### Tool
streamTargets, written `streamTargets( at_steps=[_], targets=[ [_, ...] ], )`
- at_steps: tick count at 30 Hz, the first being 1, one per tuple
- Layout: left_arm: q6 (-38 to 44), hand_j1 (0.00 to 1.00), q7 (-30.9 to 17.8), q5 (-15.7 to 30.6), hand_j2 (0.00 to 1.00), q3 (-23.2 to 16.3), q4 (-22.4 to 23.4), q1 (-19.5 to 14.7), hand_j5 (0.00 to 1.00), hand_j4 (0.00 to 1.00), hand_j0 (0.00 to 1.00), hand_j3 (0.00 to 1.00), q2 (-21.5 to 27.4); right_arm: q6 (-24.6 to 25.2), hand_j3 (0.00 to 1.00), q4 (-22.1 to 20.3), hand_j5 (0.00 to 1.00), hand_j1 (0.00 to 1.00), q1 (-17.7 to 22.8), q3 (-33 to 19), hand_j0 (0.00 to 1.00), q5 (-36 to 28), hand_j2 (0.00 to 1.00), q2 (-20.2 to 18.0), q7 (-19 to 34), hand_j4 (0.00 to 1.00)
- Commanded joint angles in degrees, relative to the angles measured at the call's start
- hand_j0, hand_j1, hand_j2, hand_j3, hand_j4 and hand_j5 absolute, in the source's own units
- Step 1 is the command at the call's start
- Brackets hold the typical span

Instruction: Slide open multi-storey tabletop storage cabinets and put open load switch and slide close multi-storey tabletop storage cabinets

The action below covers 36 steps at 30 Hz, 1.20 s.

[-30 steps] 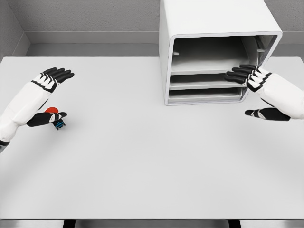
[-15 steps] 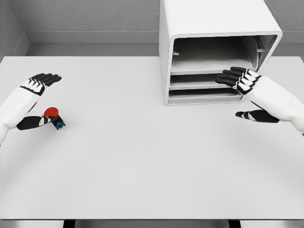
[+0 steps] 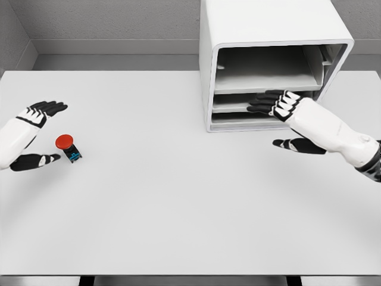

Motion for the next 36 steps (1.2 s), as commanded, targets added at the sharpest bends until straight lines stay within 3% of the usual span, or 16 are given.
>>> streamTargets(
  at_steps=[1, 12, 16, 18, 33, 36],
  targets=[
    [0.03, 1.00, 0.14, 0.87, 1.00, -0.21, 0.13, 0.09, 1.00, 1.00, 1.00, 1.00, 0.19, 0.03, 0.91, 0.33, 0.91, 0.91, -0.09, 0.27, 0.91, 0.01, 0.91, 0.57, 0.03, 0.91],
    [0.03, 1.00, 0.14, 1.31, 1.00, -1.35, -0.39, 0.18, 1.00, 1.00, 1.00, 1.00, 0.63, 0.03, 0.92, 8.15, 0.92, 0.92, -4.66, 0.27, 0.92, -0.16, 0.92, 2.86, -0.05, 0.92],
    [0.03, 1.00, 0.14, 8.69, 1.00, -5.04, -1.98, 1.58, 1.00, 1.00, 1.00, 1.00, 5.90, 0.03, 0.93, 8.77, 0.93, 0.93, -5.19, 0.36, 0.93, -0.07, 0.93, 4.61, 0.30, 0.93],
    [0.03, 1.00, 0.14, 8.78, 1.00, -5.05, -4.26, 1.58, 1.00, 1.00, 1.00, 1.00, 5.90, 0.03, 0.93, 8.77, 0.93, 0.93, -5.36, 0.36, 0.93, -0.07, 0.93, 6.90, 4.69, 0.93],
    [0.03, 0.95, -0.74, 10.28, 0.95, -6.45, -5.32, 1.05, 0.95, 0.95, 0.95, 0.95, 7.22, 0.03, 0.93, 13.51, 0.93, 0.93, -8.00, 0.45, 0.93, -0.07, 0.93, 9.45, 4.96, 0.93],
    [4.44, 0.95, -9.44, 13.53, 0.95, -6.36, -5.23, 0.88, 0.95, 0.95, 0.95, 0.95, 7.22, 0.03, 0.93, 14.30, 0.93, 0.93, -8.62, 0.45, 0.93, 0.01, 0.93, 9.98, 4.87, 0.93]
  ],
)
